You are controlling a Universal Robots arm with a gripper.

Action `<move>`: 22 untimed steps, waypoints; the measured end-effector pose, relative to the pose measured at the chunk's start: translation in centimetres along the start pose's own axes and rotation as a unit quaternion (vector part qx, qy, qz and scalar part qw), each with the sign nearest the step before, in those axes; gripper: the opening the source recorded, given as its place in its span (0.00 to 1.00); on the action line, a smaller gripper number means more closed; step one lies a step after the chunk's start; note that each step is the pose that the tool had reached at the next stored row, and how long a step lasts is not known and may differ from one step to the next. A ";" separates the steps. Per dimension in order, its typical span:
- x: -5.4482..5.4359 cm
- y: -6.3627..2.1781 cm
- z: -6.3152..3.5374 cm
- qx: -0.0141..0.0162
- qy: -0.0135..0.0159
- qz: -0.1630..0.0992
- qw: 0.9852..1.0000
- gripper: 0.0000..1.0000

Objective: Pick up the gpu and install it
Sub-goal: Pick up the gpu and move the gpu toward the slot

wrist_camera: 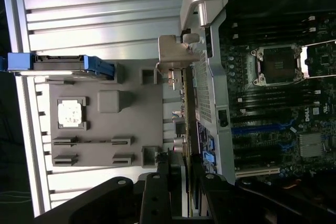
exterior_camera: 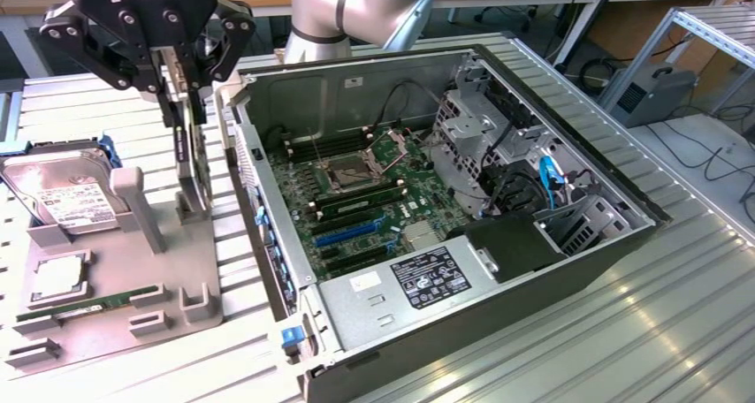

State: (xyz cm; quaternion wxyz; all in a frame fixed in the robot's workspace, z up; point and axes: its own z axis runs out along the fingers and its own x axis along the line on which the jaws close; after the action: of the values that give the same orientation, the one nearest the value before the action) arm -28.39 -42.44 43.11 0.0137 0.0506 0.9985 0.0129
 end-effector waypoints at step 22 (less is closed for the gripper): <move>-1.2 0.12 0.04 0.003 0.000 0.000 1.000 0.27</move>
State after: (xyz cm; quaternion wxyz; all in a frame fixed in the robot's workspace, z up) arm -27.21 -42.45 43.11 0.0138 0.0506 0.9986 0.0098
